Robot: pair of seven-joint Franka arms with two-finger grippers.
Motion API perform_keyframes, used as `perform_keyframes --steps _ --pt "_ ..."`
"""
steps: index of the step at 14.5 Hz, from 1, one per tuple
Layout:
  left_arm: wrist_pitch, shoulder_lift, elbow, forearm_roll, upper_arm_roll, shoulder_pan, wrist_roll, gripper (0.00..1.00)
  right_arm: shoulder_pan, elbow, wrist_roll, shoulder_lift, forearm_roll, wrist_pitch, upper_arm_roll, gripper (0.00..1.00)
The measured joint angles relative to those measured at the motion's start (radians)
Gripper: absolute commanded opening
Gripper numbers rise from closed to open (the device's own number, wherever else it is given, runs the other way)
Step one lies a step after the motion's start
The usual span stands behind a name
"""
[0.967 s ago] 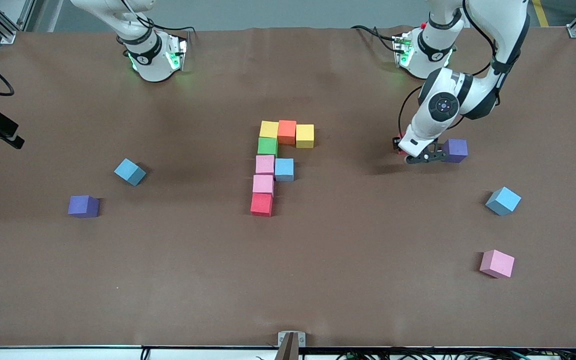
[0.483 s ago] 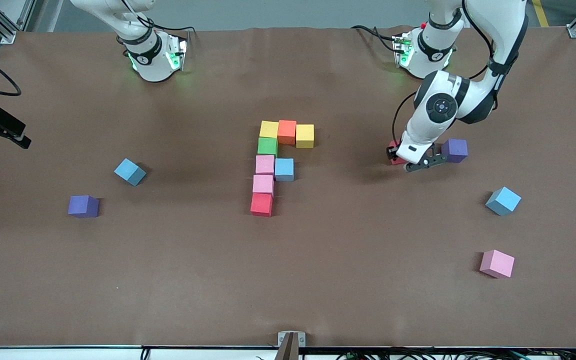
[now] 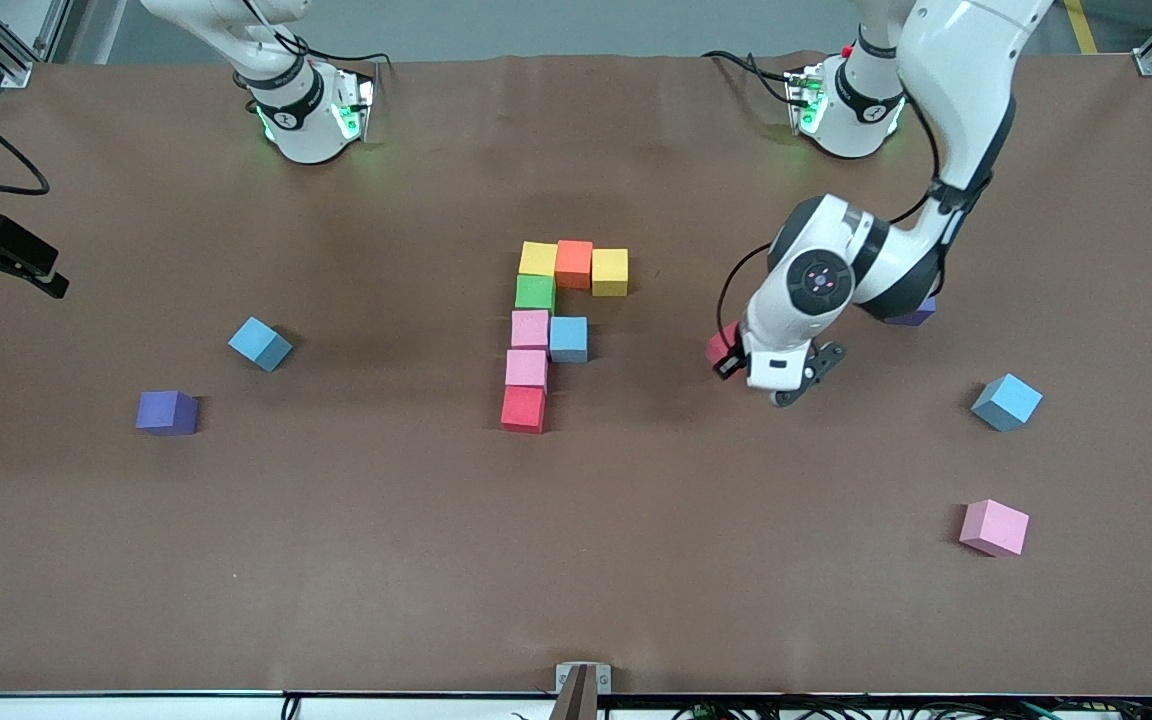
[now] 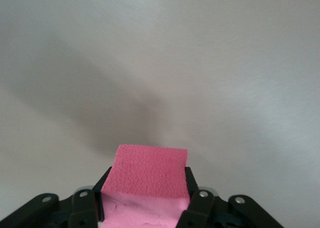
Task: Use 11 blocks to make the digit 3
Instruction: 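Lift and carry the red block toward the light blue block, then lower the red block beside the light blue block and open the left gripper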
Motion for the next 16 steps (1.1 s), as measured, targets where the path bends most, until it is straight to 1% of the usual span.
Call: perform_keyframes --steps 3,6,11,14,16 --pt "0.000 0.091 0.097 0.000 -0.001 -0.044 -0.254 0.33 0.001 0.000 0.000 0.000 0.000 0.001 0.000 1.00" --pt "0.012 0.147 0.157 0.000 -0.002 -0.094 -0.503 0.33 0.009 0.000 0.000 0.000 0.000 0.001 0.002 1.00" --pt "0.106 0.184 0.169 0.000 -0.002 -0.184 -0.847 0.33 0.012 0.000 0.000 0.000 0.000 0.001 0.002 1.00" --pt "0.122 0.192 0.168 0.000 -0.002 -0.220 -0.989 0.33 0.012 0.000 0.000 0.000 0.000 0.001 0.002 1.00" --pt "0.133 0.195 0.157 0.001 -0.001 -0.236 -1.036 0.33 0.012 0.000 0.000 0.000 0.000 0.001 0.002 1.00"
